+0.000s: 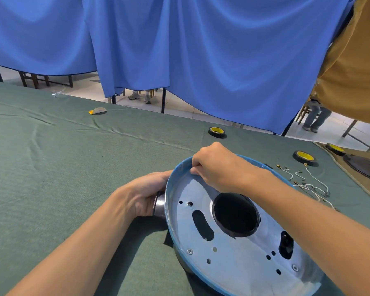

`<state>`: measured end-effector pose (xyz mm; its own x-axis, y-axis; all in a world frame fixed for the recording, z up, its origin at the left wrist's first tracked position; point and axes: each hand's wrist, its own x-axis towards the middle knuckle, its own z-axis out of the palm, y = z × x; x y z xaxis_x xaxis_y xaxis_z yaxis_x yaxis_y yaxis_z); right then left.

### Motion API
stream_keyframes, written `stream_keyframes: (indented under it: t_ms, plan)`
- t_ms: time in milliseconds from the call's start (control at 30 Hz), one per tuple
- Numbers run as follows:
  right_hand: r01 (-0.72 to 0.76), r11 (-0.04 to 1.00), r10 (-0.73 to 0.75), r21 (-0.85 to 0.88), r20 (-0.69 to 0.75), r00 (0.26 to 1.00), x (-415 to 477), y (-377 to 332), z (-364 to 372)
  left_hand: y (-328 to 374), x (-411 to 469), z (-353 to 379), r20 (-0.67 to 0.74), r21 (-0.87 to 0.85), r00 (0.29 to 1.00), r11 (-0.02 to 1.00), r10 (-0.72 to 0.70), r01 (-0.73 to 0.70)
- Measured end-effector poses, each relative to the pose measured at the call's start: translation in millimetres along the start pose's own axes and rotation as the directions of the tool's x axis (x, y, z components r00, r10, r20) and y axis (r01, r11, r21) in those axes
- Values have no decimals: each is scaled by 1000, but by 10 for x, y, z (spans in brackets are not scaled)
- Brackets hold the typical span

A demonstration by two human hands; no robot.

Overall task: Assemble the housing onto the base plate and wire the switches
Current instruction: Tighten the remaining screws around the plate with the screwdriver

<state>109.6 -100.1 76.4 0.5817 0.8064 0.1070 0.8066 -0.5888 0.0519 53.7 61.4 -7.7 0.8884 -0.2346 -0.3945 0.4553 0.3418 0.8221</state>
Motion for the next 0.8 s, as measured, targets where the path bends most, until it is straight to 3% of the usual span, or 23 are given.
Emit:
stream_keyframes:
  t_ms: [133,367,800]
  plan:
    - [-26,997,23,-67,-38,999,-20,-68,46,3,-18,14,-10,27,1000,1000,-2,2]
    - [21,999,-19,46,-37,999,-103,-14,-115,7,-31,21,11,23,1000,1000,5,-5]
    - [56,998,-55,17,-57,997,-115,-30,-59,2,-32,2,18,55,1000,998,10,-11]
